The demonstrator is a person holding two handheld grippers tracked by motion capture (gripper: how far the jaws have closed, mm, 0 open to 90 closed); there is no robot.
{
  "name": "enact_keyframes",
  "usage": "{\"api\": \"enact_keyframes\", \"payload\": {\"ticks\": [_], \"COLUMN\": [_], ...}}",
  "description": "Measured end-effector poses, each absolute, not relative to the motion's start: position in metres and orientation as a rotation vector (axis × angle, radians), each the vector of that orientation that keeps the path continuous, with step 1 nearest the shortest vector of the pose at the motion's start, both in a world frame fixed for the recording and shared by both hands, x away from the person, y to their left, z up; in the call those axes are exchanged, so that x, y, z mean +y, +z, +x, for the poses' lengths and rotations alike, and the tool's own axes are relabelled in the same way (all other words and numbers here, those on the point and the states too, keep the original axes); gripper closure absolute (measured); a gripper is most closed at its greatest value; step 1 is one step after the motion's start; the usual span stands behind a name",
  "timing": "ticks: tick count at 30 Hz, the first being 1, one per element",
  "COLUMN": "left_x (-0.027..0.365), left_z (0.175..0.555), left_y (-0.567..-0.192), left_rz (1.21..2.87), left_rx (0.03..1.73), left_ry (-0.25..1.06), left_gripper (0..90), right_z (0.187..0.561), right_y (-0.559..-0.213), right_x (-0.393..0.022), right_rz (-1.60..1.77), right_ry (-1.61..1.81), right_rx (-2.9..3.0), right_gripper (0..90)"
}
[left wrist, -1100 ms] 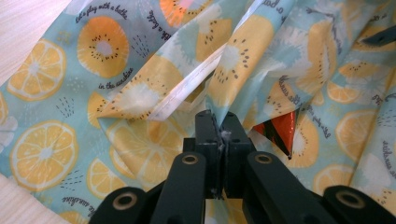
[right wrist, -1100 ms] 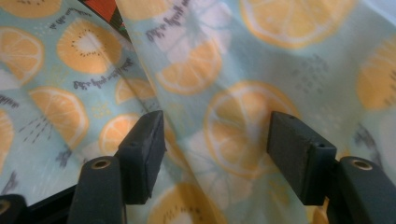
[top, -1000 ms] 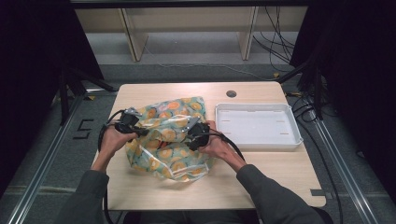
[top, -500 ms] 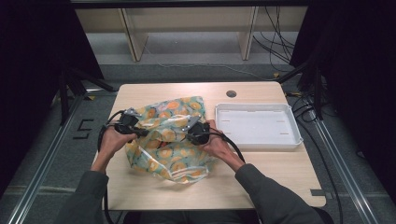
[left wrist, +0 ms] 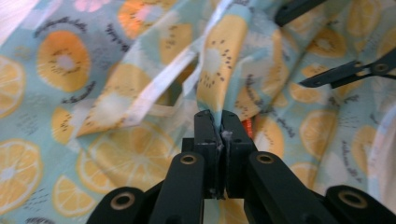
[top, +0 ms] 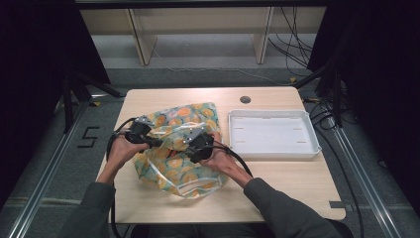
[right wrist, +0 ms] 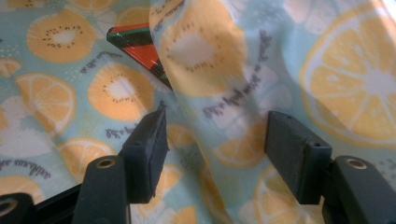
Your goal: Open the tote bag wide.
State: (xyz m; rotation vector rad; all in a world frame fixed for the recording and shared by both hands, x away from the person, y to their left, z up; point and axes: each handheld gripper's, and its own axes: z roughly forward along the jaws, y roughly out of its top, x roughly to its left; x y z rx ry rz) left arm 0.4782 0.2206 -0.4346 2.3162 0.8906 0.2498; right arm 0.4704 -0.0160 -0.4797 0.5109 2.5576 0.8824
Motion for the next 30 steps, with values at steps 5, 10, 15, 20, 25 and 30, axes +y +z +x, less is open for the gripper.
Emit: {"api": "enact_keyframes", "payload": {"ticks": [5,10,15,20,25,30], "left_x": [0.215,0.220,0.226,0.228,0.229,0.233], "left_z": [0.477,0.478,0.479,0.479,0.480,0.480], "left_y": [-0.433,-0.433,-0.437,-0.438,-0.438,-0.437], "left_rz": [2.312,2.316,2.300,2.317,2.308,2.299], "left_rx": [0.872,0.868,0.901,0.904,0.902,0.925], "left_ry": [0.239,0.242,0.237,0.229,0.226,0.249], "left_gripper": [86.2,86.0,86.0,86.0,85.8,84.9], "right_z": [0.472,0.475,0.478,0.481,0.487,0.485], "right_y": [-0.485,-0.494,-0.498,-0.501,-0.498,-0.489], "right_x": [-0.015,-0.017,-0.022,-0.028,-0.039,-0.040], "right_rz": [0.545,0.570,0.593,0.588,0.604,0.597], "right_ry": [0.855,0.837,0.745,0.723,0.761,0.819], "right_rx": [2.527,2.502,2.514,2.484,2.497,2.487], "right_gripper": [40.7,41.4,50.4,78.2,90.0,90.0]}}
